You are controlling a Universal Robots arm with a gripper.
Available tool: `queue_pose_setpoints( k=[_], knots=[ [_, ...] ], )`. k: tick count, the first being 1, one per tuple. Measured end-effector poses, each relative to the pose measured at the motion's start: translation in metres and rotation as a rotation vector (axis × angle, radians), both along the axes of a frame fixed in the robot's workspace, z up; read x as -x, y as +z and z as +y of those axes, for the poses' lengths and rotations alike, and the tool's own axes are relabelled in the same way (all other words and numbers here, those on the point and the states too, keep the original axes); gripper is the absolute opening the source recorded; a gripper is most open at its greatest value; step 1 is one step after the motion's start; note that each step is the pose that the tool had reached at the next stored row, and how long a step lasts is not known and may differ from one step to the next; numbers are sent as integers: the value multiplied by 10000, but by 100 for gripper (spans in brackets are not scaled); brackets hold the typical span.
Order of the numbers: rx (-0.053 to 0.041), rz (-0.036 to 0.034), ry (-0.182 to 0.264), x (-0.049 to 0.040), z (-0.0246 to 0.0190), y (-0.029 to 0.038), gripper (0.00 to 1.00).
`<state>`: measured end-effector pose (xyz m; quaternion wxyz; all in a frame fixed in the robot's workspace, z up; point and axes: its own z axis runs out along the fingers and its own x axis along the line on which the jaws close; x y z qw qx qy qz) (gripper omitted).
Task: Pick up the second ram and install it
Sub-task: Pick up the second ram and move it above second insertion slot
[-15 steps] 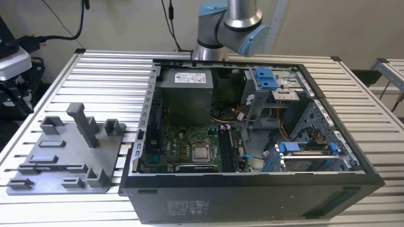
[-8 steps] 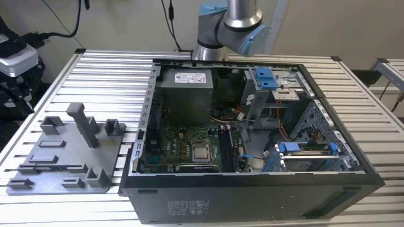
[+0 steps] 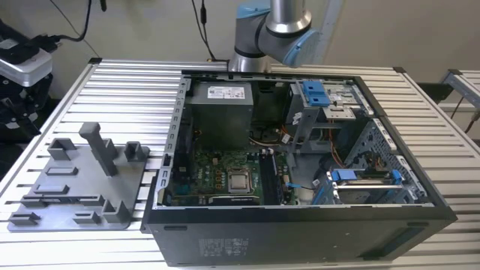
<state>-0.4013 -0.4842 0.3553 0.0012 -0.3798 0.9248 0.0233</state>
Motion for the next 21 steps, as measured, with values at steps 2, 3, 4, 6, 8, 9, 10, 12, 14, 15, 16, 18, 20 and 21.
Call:
queue_pose_setpoints(
  k=[2,3,4,6,8,9,10,12,14,15,16,18,20,21],
  knots=[
    [0,0,316,0,0,-2,11],
    [1,0,476,0,0,-3,11],
    [2,-1,622,0,0,-5,11],
    [5,0,898,0,0,-7,11],
    [7,0,1160,0,0,-8,11],
    [8,0,1287,0,0,-9,11],
    [9,0,1417,0,0,-11,11],
    [9,-1,1674,0,0,-13,11],
    [9,-1,1960,0,0,-16,11],
    [9,-1,2111,0,0,-16,11],
    [9,0,2271,0,0,-17,11],
    [9,0,2609,0,0,-19,11],
    [9,0,2928,0,0,-22,11],
    [9,-1,3078,0,0,-23,11]
  ],
)
